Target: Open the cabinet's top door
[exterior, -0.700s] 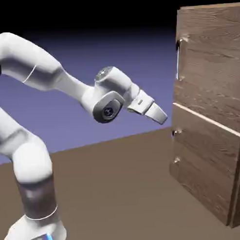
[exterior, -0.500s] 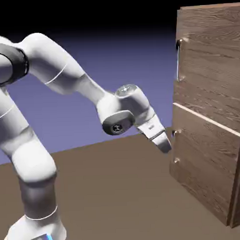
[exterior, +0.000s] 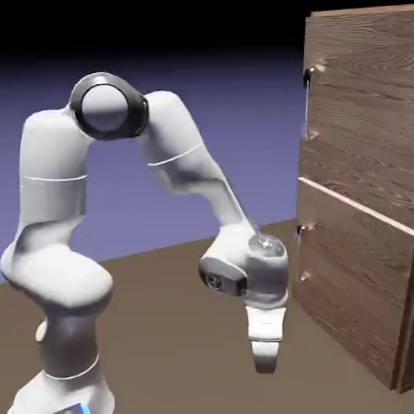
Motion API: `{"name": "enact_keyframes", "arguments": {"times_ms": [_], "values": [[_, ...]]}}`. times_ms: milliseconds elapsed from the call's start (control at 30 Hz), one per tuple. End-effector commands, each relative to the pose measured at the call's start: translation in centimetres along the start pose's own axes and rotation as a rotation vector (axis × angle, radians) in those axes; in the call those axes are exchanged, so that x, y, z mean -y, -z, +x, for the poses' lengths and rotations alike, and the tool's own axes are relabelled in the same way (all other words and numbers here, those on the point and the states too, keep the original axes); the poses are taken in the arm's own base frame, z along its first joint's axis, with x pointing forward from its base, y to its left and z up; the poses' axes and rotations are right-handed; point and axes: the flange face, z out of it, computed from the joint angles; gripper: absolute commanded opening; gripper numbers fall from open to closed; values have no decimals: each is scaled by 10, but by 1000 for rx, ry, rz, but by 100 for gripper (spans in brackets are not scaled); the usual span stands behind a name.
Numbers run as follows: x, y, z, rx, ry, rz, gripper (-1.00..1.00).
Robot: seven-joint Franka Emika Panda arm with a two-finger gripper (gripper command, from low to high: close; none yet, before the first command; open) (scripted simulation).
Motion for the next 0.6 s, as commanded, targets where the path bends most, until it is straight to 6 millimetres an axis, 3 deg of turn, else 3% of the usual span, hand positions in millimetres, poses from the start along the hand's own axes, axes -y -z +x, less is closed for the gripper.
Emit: {"name": "enact_keyframes", "arguments": {"times_ms": [0, 133, 267, 400, 567], "values": [[-5, -4, 7, -11, -26, -13, 0], [-20, -10, 34, -76, -122, -42, 0], [-28, 0, 60, -167, -197, -29, 0], [-26, 24, 80, -275, -244, 29, 0], [-8, 72, 93, -422, -254, 163, 0]]}}
